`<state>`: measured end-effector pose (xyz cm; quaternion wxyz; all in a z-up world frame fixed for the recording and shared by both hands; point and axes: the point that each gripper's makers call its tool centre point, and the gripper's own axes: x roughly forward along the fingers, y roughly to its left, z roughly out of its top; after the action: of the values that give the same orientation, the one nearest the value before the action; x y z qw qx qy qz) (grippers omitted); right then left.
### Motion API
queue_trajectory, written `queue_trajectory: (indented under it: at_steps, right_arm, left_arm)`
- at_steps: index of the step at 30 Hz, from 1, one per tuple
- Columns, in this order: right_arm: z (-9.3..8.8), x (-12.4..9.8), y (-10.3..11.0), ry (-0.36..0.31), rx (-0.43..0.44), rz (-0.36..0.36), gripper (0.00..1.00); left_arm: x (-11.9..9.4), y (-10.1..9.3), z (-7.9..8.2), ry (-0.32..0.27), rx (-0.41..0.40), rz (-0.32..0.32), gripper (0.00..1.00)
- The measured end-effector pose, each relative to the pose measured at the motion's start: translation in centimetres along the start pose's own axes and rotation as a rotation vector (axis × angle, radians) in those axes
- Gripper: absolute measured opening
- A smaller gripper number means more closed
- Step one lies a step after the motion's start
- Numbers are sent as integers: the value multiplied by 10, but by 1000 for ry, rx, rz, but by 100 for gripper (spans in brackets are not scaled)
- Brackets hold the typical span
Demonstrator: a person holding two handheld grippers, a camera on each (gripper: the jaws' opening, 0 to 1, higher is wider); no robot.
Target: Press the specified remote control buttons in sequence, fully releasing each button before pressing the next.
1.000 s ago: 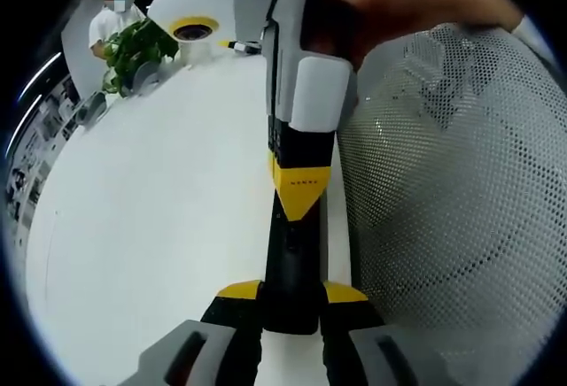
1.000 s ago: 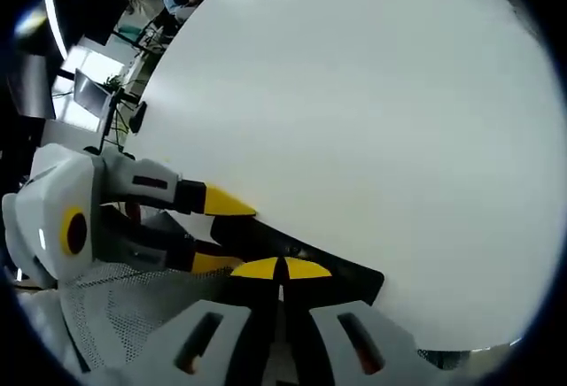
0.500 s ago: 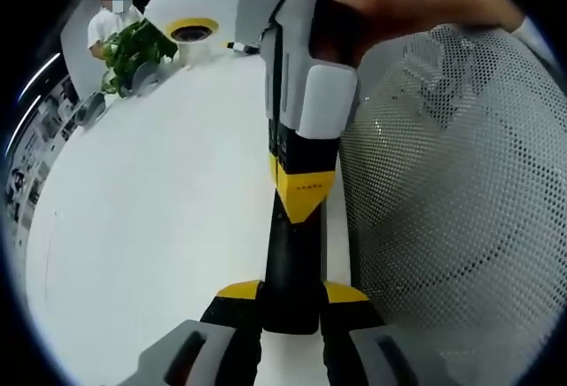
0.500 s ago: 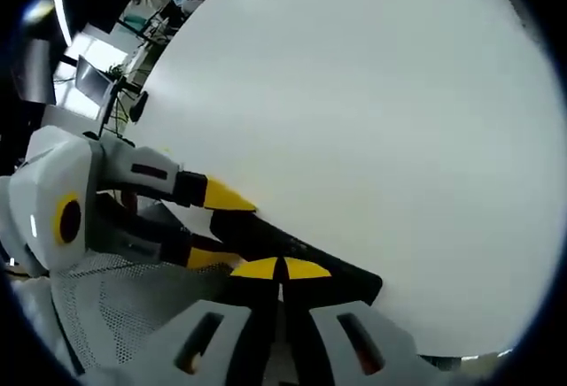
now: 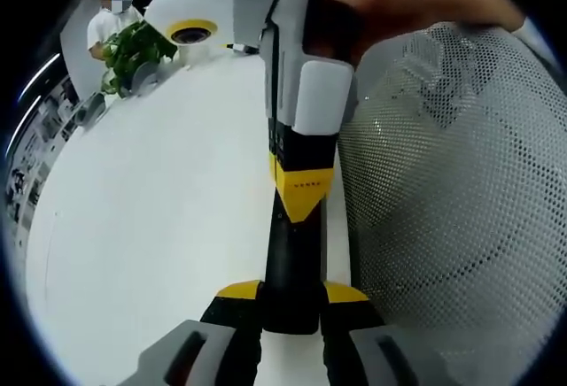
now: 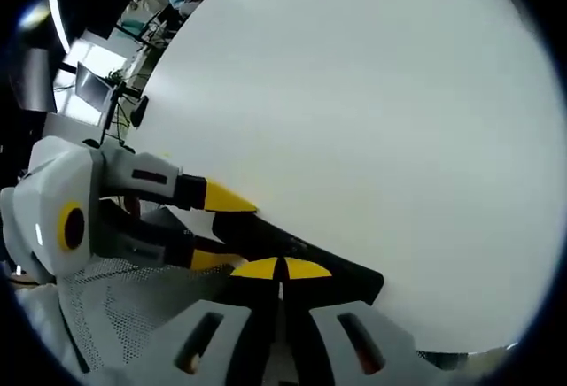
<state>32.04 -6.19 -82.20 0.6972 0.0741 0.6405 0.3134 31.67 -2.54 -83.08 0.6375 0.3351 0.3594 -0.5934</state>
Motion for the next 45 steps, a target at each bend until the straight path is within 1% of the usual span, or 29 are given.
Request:
queue_trajectory:
  at_steps: [4, 7, 8, 9, 25, 27, 28, 29, 32, 42, 45]
  right_arm:
    - [-1, 0, 1, 1, -2, -3, 0]
    - [-4, 0, 0, 21, 6, -2, 0]
    - [-7, 1, 1, 44, 13, 4, 0]
    - [-8, 1, 1, 47, 14, 6, 0]
    - [-11, 2, 4, 66, -12, 9, 0]
    - [-15, 4, 5, 81, -27, 11, 0]
    - [-15, 5, 6, 81, -54, 2, 0]
    - [-15, 4, 6, 82, -63, -5, 0]
    - [-14, 4, 5, 82, -63, -6, 0]
    - [-15, 5, 5, 85, -38, 21, 0]
    - [-15, 5, 5, 87, -32, 18, 0]
  left_arm:
    - [0, 0, 0, 0, 0, 0, 24]
    - [0, 0, 0, -1, -1, 1, 24]
    - [0, 0, 0, -1, -1, 1, 24]
    - [0, 0, 0, -1, -1, 1, 24]
    - [0, 0, 0, -8, -5, 1, 25]
    - [1, 0, 0, -9, -6, 1, 25]
    - [1, 0, 0, -10, -4, 0, 25]
    - [0, 0, 0, -9, -4, 0, 25]
    - [0, 0, 0, -10, -5, 0, 25]
    - [0, 0, 0, -8, -4, -1, 25]
    - [0, 0, 0, -10, -5, 0, 25]
